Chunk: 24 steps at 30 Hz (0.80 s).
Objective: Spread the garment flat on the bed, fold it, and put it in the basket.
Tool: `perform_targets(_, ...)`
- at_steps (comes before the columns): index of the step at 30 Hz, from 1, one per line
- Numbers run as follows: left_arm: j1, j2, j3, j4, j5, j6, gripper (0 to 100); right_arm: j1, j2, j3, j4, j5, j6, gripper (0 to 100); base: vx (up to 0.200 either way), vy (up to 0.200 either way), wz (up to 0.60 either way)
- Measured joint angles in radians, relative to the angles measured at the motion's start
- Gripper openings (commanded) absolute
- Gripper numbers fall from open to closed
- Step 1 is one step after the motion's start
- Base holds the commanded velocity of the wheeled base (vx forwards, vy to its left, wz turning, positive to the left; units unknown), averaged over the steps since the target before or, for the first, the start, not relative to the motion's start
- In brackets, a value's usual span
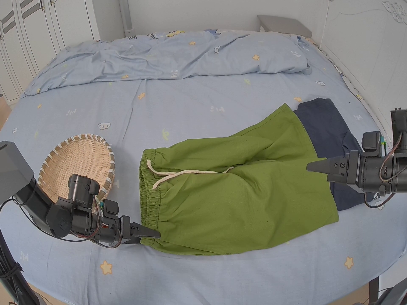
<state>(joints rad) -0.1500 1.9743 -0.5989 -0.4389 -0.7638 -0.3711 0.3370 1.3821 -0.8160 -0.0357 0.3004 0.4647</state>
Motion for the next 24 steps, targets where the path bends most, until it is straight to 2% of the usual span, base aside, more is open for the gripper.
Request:
perform_targets(10,0.010,0.012,-0.014,0.000,0.001,-0.021,0,-0.003,0.009,0.004,0.000,0.000,0.000,100,0.000,0.000,0.00)
perform_targets(18,0.060,-0.048,0.060,0.001,-0.009,-0.021,0,-0.010,0.015,0.036,0.004,0.008,0.000,100,0.000,0.000,0.00)
perform_targets(24,0.141,-0.129,0.157,0.000,-0.027,-0.016,0,-0.086,0.020,0.106,0.014,0.103,-0.015,100,0.000,0.000,0.00)
